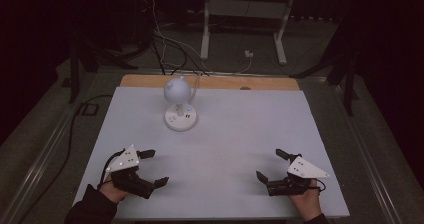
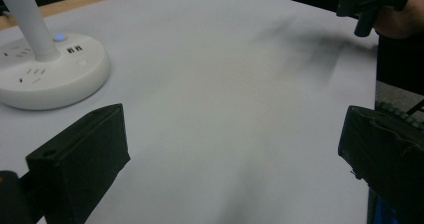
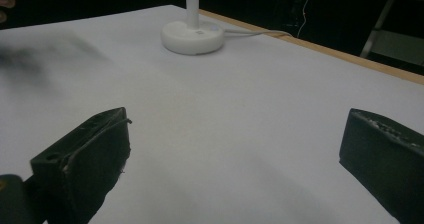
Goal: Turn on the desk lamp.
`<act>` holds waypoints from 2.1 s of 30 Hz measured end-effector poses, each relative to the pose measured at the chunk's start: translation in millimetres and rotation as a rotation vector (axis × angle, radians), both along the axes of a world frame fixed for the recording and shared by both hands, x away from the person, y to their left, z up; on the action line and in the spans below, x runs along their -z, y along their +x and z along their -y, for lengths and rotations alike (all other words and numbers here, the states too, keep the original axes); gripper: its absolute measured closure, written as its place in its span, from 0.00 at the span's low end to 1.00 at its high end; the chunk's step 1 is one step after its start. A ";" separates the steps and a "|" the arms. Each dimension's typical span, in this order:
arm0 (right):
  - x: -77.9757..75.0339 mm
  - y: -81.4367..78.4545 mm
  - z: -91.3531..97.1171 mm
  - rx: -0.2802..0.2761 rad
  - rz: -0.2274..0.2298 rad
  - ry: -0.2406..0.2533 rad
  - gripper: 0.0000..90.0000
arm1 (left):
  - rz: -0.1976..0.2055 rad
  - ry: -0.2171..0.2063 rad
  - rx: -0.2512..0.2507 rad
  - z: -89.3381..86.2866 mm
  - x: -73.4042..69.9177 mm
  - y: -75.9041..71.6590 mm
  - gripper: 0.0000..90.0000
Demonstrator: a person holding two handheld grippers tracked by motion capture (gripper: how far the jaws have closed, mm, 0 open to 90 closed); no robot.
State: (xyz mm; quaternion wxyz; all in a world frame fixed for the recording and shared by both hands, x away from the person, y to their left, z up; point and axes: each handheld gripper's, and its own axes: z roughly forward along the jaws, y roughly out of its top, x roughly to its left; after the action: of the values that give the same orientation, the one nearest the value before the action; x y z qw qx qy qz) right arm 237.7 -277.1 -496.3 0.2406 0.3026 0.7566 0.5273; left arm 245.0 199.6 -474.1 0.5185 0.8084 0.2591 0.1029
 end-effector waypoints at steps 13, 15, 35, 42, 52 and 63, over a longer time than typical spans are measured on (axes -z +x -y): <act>-0.1 -0.2 0.6 -0.005 0.000 0.007 0.00 | 0.010 -0.008 -0.018 13.7 -6.2 13.0 0.00; 0.0 -0.3 0.4 -0.006 0.001 0.004 0.00 | 0.012 -0.007 -0.020 14.9 -6.8 14.2 0.00; 0.0 -0.3 0.5 -0.011 0.000 0.007 0.00 | 0.025 0.005 -0.107 37.3 -14.7 38.0 0.00; 0.4 -0.1 0.5 -0.011 -0.002 0.009 0.00 | 0.026 0.003 -0.152 41.4 -15.6 45.5 0.00; 0.4 0.0 0.8 -0.011 -0.002 0.010 0.00 | 0.021 -0.003 -0.204 51.1 -17.4 58.8 0.00; 0.0 -0.4 1.5 -0.011 -0.004 0.013 0.00 | -0.011 -0.018 -0.247 71.7 -13.3 73.7 0.00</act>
State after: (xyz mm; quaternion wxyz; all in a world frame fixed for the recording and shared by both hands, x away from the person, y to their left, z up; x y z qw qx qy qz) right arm 237.3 -278.6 -496.3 0.2344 0.3010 0.7553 0.5329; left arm 318.7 127.9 -460.7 0.5076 0.7662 0.3604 0.1595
